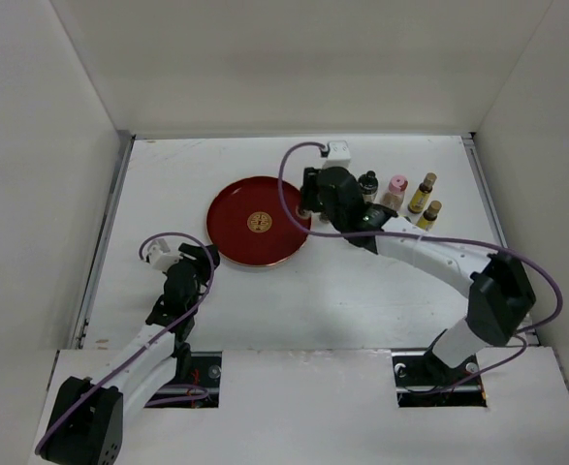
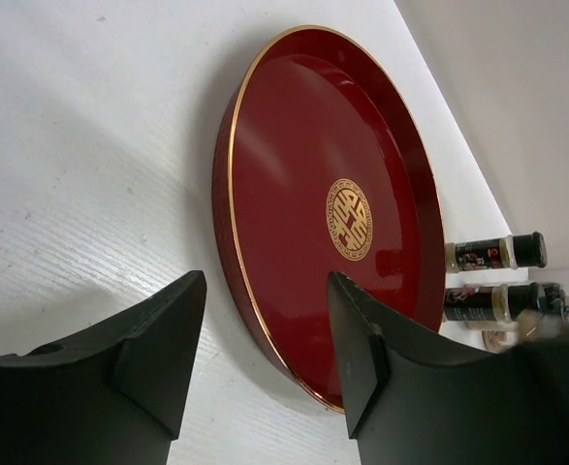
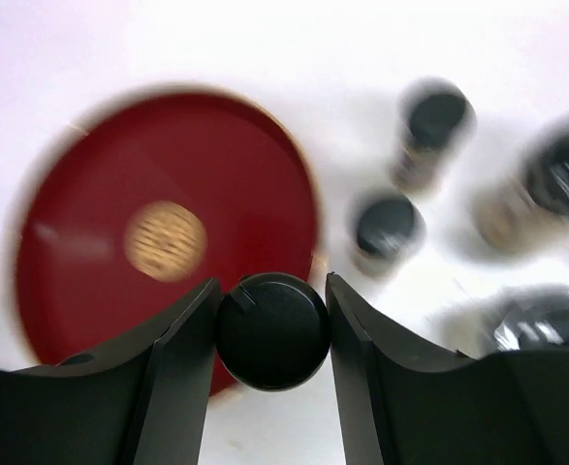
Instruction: Organize the condiment bottles
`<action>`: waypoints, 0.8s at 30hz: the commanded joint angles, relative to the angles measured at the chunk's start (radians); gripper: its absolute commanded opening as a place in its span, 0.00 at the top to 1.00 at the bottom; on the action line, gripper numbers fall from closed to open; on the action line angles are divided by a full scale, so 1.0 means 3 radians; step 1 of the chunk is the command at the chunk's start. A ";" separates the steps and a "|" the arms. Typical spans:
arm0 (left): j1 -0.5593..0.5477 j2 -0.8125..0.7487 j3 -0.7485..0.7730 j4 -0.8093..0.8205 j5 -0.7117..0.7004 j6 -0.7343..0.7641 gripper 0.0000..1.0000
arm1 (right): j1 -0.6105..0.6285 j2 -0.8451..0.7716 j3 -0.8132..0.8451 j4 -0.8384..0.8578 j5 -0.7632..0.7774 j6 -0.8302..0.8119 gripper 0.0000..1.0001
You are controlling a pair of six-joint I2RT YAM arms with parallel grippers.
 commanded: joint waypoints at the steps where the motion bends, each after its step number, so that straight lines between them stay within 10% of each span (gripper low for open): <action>1: 0.0010 -0.0015 -0.0127 0.0164 -0.0030 -0.0072 0.51 | 0.0121 0.0433 0.0691 0.0231 -0.0245 -0.0053 0.65; 11: 0.0045 0.0021 -0.0122 0.0148 -0.0004 -0.0072 0.50 | 0.0249 0.2100 0.2676 0.0216 -0.0563 -0.0155 0.67; 24: 0.0040 0.0051 -0.0107 0.0164 0.0021 -0.0067 0.49 | 0.0357 0.3011 0.3572 0.0206 -0.0399 -0.0492 0.68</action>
